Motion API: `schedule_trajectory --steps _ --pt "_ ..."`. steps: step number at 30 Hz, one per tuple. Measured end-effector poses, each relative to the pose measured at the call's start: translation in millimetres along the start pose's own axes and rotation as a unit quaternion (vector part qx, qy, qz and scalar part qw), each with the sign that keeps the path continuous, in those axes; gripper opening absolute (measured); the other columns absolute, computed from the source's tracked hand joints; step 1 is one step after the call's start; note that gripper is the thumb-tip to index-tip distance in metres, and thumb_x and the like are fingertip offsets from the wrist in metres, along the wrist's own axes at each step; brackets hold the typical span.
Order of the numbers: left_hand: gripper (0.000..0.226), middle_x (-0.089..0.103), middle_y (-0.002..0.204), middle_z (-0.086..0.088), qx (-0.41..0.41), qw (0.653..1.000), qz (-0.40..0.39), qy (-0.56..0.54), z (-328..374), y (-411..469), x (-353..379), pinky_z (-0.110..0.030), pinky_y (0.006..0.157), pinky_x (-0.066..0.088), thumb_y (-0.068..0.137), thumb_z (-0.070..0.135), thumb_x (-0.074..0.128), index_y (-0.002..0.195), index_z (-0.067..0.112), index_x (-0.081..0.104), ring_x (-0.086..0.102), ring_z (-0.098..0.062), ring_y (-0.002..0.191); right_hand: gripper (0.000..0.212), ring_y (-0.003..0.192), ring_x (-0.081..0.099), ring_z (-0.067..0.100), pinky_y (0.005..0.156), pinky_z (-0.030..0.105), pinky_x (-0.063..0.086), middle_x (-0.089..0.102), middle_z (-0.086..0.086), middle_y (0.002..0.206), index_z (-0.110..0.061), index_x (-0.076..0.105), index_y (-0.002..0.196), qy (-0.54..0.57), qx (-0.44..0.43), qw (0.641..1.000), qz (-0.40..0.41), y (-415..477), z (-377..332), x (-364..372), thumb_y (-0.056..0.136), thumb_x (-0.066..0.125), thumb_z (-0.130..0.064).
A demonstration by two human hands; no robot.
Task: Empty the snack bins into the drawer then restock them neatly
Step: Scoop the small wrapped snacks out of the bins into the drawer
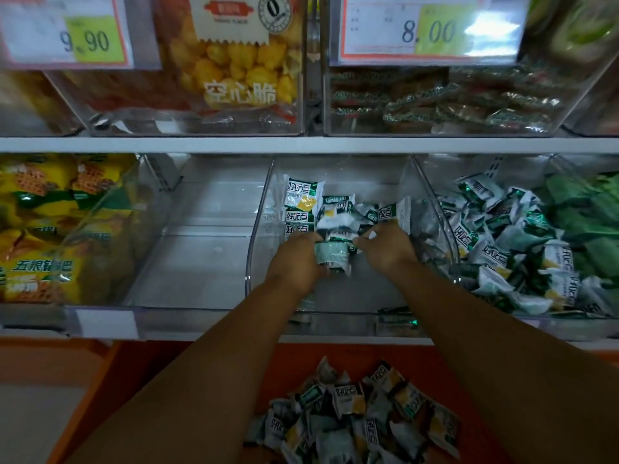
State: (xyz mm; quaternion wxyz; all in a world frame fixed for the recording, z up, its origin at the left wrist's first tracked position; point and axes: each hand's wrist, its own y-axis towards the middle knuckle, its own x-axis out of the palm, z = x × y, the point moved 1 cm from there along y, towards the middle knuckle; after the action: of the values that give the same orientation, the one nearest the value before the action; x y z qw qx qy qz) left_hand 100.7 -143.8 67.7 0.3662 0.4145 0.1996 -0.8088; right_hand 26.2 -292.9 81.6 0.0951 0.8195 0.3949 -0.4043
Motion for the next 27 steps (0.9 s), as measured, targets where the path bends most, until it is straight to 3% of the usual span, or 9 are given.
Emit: schedule_trajectory --steps 4,9,10,12,15,18,23,27 --pt "0.057 0.049 0.130 -0.009 0.065 0.992 0.093 -0.046 18.5 -16.5 -19.0 -0.026 0.098 0.039 0.081 0.014 0.076 0.134 0.013 0.054 0.049 -0.024 0.119 0.026 0.079 0.057 0.025 0.066 0.025 0.038 0.060 0.014 0.089 -0.003 0.063 0.103 0.111 -0.012 0.992 0.051 -27.5 -10.4 -21.4 0.094 0.059 -0.026" --pt "0.056 0.051 0.128 -0.010 0.117 0.977 0.164 -0.067 46.1 -48.6 -44.1 -0.012 0.087 0.030 0.082 0.017 0.076 0.133 0.010 0.054 0.051 -0.021 0.115 0.018 0.061 0.050 0.018 0.062 0.025 0.034 0.053 0.004 0.072 -0.012 0.051 0.082 0.140 -0.075 0.983 0.090 -65.9 -24.2 -48.7 0.096 0.055 -0.023" --pt "0.056 0.052 0.128 -0.010 0.124 0.975 0.172 -0.068 51.4 -57.1 -48.9 -0.012 0.086 0.030 0.082 0.018 0.077 0.133 0.010 0.055 0.051 -0.020 0.114 0.017 0.062 0.050 0.017 0.063 0.025 0.035 0.056 0.005 0.076 -0.013 0.051 0.083 0.144 -0.086 0.981 0.094 -75.3 -25.7 -53.7 0.096 0.055 -0.023" --pt "0.057 0.052 0.128 -0.009 0.136 0.972 0.181 -0.067 59.9 -77.0 -55.5 -0.014 0.086 0.031 0.081 0.021 0.078 0.132 0.011 0.055 0.051 -0.019 0.114 0.014 0.082 0.057 0.021 0.072 0.024 0.038 0.060 0.011 0.103 -0.013 0.055 0.089 0.141 -0.106 0.978 0.109 -92.9 -22.7 -60.9 0.095 0.059 -0.025" --pt "0.057 0.052 0.128 -0.003 0.138 0.974 0.165 -0.065 63.4 -114.6 -51.6 -0.019 0.088 0.038 0.080 0.024 0.079 0.132 0.016 0.056 0.051 -0.011 0.108 0.019 0.115 0.050 0.020 0.085 0.016 0.030 0.049 0.008 0.128 -0.006 0.059 0.086 0.105 -0.143 0.975 0.133 -125.0 -6.0 -66.3 0.094 0.062 -0.023" --pt "0.058 0.053 0.124 0.003 0.137 0.980 0.126 -0.069 54.9 -150.3 -29.8 -0.024 0.089 0.046 0.079 0.029 0.080 0.131 0.020 0.056 0.053 -0.009 0.106 0.019 0.129 0.041 0.016 0.099 0.022 0.031 0.046 0.004 0.139 -0.008 0.056 0.080 0.115 -0.167 0.971 0.124 -162.9 20.9 -61.3 0.093 0.063 -0.020" --pt "0.059 0.048 0.116 0.011 0.124 0.989 0.053 -0.068 36.1 -190.1 18.3 -0.019 0.081 0.039 0.079 0.035 0.078 0.132 0.022 0.055 0.044 0.001 0.100 0.021 0.123 0.044 0.009 0.096 0.028 0.038 0.051 -0.003 0.126 -0.010 0.054 0.075 0.105 -0.174 0.974 0.102 -201.1 71.1 -29.6 0.093 0.063 -0.017" --pt "0.057 0.050 0.119 0.005 0.079 0.994 -0.025 -0.064 9.3 -201.3 62.7 -0.016 0.078 0.036 0.081 0.033 0.078 0.131 0.020 0.054 0.049 -0.007 0.104 0.020 0.106 0.044 0.008 0.085 0.014 0.030 0.047 -0.003 0.105 -0.004 0.056 0.078 0.067 -0.126 0.988 0.051 -203.0 115.1 10.0 0.091 0.065 -0.016"
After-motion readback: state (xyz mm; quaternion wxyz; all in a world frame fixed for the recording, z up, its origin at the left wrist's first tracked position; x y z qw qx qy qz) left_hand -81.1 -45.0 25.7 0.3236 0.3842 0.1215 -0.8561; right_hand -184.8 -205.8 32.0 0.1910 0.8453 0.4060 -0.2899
